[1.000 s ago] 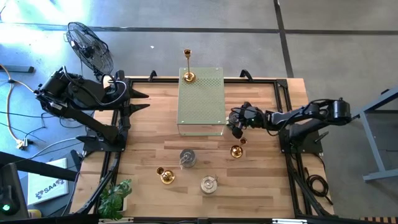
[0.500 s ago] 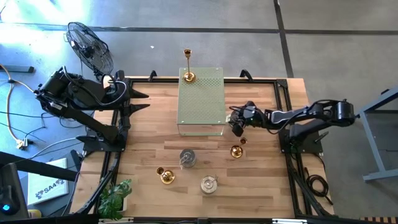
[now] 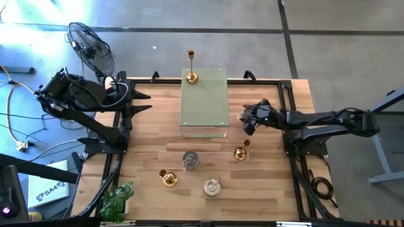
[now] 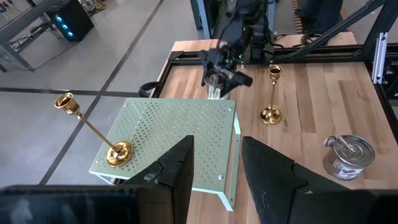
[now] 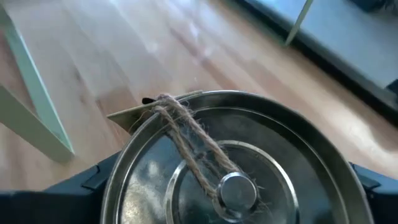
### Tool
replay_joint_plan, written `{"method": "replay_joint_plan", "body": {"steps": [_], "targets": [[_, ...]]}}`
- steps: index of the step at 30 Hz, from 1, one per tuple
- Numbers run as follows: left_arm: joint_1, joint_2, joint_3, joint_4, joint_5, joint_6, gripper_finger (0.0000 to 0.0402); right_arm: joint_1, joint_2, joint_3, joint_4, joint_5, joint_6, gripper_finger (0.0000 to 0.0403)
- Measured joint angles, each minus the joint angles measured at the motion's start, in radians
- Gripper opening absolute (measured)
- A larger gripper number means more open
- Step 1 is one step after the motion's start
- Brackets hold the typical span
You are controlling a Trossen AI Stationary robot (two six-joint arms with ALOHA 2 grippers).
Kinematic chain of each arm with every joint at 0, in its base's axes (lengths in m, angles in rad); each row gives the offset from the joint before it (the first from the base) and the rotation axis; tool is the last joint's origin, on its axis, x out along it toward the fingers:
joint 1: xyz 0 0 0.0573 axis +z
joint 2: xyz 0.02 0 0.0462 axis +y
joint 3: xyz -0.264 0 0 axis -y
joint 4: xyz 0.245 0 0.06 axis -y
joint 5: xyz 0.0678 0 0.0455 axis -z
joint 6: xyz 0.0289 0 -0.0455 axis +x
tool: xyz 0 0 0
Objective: Pick & Place candle stick holders
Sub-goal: Put the top green scented candle on the shelf
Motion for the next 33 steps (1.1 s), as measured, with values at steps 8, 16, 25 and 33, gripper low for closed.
{"method": "replay_joint_plan", "body": {"steps": [8, 16, 25, 33], "targets": [[0.0, -0.007, 0.0, 0.024, 0.028, 0.017, 0.0131, 0.0, -0.148, 0.11, -0.149, 0.06, -0.036, 0.0342], [0.0, -0.044, 0.001, 0.062, 0.049, 0.066, 0.0131, 0.0, -0.145, 0.364, -0.287, 0.118, -0.172, 0.0342], [0.0, -0.055, 0.001, 0.061, 0.049, 0.098, 0.0131, -0.052, -0.079, 0.58, -0.364, 0.078, -0.274, 0.0342], [0.0, -0.117, -0.123, 0.125, 0.075, 0.133, 0.0131, -0.148, 0.095, 0.778, -0.416, -0.056, -0.359, 0.0342]]}}
